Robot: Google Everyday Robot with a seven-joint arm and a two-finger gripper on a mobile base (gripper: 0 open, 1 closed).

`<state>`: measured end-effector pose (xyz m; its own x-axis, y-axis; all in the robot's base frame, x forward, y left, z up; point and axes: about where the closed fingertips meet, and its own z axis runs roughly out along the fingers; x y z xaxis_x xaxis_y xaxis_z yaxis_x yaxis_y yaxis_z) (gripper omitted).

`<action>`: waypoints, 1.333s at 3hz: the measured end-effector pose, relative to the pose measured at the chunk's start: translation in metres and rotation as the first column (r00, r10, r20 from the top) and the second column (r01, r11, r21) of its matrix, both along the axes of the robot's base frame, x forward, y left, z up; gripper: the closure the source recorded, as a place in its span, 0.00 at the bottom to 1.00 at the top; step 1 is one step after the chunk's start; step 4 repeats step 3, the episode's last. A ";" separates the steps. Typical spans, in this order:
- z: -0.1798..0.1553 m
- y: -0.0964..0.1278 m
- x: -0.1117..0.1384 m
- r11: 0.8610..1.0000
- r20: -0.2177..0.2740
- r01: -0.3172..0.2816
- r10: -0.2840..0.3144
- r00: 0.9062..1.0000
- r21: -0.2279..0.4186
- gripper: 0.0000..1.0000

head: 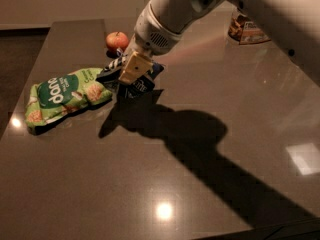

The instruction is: Move blue chip bag near green rice chip bag

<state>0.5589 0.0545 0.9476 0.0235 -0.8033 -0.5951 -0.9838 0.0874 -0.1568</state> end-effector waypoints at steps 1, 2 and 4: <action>0.000 0.002 -0.001 1.000 0.000 -0.004 0.004 1.000 -0.001 0.82; 0.000 0.004 -0.002 1.000 0.000 -0.009 0.009 1.000 -0.002 0.51; 0.000 0.006 -0.003 1.000 0.000 -0.012 0.012 1.000 -0.003 0.21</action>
Offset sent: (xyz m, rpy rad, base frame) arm -0.0009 0.0022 -0.0001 -0.0008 -0.0001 0.0044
